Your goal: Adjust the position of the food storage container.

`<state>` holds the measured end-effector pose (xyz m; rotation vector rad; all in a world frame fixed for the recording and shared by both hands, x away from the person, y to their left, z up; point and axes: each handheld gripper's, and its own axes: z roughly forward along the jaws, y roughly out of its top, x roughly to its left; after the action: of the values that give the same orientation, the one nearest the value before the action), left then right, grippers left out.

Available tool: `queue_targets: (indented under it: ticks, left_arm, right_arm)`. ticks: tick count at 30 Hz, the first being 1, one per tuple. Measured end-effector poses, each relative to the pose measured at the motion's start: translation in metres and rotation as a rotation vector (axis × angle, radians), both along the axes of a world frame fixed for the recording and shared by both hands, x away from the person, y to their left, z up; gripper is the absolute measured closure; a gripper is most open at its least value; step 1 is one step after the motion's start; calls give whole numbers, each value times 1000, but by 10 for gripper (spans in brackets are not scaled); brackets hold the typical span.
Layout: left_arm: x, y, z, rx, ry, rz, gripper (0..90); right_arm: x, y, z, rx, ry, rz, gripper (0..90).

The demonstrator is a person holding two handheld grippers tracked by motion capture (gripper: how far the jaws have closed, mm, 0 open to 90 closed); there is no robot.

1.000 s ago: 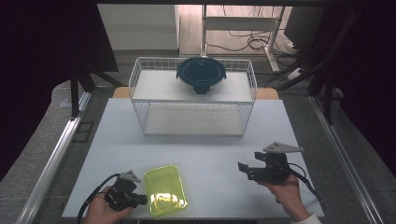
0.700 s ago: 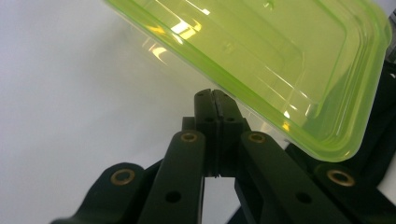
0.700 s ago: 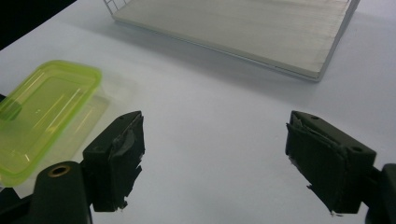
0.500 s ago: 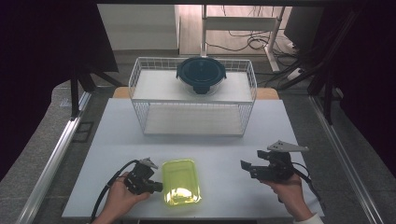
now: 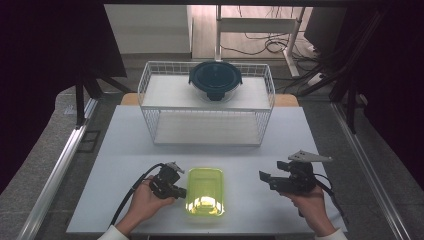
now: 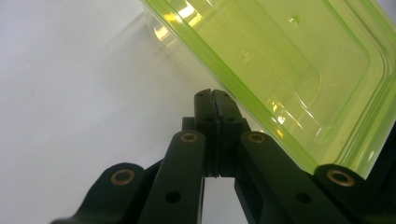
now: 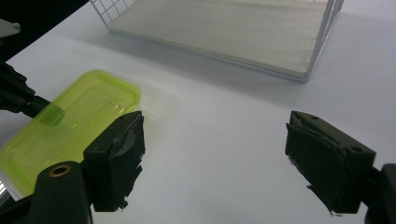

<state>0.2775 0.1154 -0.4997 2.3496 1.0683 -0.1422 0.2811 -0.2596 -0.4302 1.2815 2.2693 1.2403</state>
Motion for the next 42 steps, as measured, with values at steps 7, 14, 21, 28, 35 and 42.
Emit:
queue_targets:
  ticks: [7, 14, 21, 28, 35, 42]
  left_arm:
    - [1, -8, -2, -13, 3, -20, 896]
    - [-1, -4, -2, -18, 0, -14, 896]
    - [-23, 10, 4, -26, -7, -24, 896]
    - [-49, 6, 4, -25, -1, -83, 896]
    - [-54, -12, 5, -34, 3, -126, 896]
    - [-50, -41, 5, -48, -12, -164, 896]
  right_arm:
    - [0, 0, -1, -3, 1, -2, 192]
    - [-1, 1, -1, -3, 5, -2, 193]
    - [-1, 0, 0, -1, 4, -5, 193]
    - [0, 2, -1, 1, 8, -4, 194]
    - [0, 3, -1, 2, 7, -1, 195]
    - [-1, 2, -1, -1, 5, -3, 195]
